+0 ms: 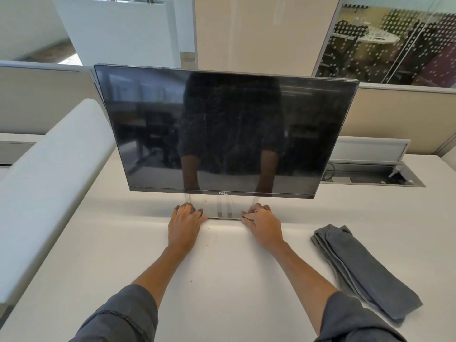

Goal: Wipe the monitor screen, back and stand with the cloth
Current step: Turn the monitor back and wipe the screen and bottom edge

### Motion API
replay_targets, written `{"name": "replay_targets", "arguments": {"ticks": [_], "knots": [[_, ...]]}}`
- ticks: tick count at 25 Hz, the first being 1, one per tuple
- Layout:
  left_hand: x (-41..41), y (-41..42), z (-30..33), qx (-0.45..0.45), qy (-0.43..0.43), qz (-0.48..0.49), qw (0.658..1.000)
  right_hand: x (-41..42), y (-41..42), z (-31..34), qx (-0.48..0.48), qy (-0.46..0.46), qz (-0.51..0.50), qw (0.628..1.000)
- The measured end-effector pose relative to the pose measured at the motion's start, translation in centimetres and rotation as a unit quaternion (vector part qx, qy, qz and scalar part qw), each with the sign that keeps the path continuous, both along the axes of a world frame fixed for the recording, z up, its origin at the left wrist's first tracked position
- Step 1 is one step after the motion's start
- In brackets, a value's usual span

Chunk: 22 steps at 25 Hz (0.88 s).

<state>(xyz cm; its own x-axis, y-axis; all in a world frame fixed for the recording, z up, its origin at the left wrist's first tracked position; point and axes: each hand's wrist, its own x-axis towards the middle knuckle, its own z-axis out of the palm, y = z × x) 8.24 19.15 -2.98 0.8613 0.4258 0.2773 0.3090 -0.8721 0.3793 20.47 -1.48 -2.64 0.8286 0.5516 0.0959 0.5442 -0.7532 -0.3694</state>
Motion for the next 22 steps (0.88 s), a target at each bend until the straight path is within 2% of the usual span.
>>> {"name": "replay_targets", "arguments": {"ticks": [3,6,8,10,13,16,18,20,22], "knots": [[0.0,-0.2,0.2,-0.019,0.011,0.005,1.000,0.0,-0.3,0.0,0.007,0.016,0.016,1.000],[-1.2,-1.4,0.2,0.010,0.022,0.001,1.000,-0.9,-2.4,0.3,0.039,0.023,0.051,0.998],[-3.2,-3.3,-0.2,0.023,0.022,-0.018,0.999,-1.8,-5.3,0.3,0.066,-0.014,0.035,0.997],[-5.2,-5.1,-0.5,-0.003,0.025,-0.035,0.999,-2.3,-9.5,0.4,0.067,-0.087,0.015,0.994],[-6.9,-6.1,0.0,-0.081,0.025,-0.013,0.996,-1.5,-16.2,1.5,0.037,-0.137,-0.031,0.989],[-8.1,-6.2,0.4,-0.077,0.023,-0.010,0.997,-0.6,-21.7,2.5,-0.058,-0.131,-0.104,0.984],[-8.5,-6.4,0.4,-0.083,0.031,-0.007,0.996,-0.6,-23.7,1.9,-0.131,-0.092,-0.108,0.981],[-8.8,-6.8,0.3,-0.087,0.040,-0.005,0.995,-0.9,-24.6,0.6,-0.148,-0.047,-0.100,0.983],[-9.2,-7.2,0.0,-0.076,0.050,-0.013,0.996,-1.2,-24.6,-0.2,-0.123,-0.047,-0.111,0.985]]}}
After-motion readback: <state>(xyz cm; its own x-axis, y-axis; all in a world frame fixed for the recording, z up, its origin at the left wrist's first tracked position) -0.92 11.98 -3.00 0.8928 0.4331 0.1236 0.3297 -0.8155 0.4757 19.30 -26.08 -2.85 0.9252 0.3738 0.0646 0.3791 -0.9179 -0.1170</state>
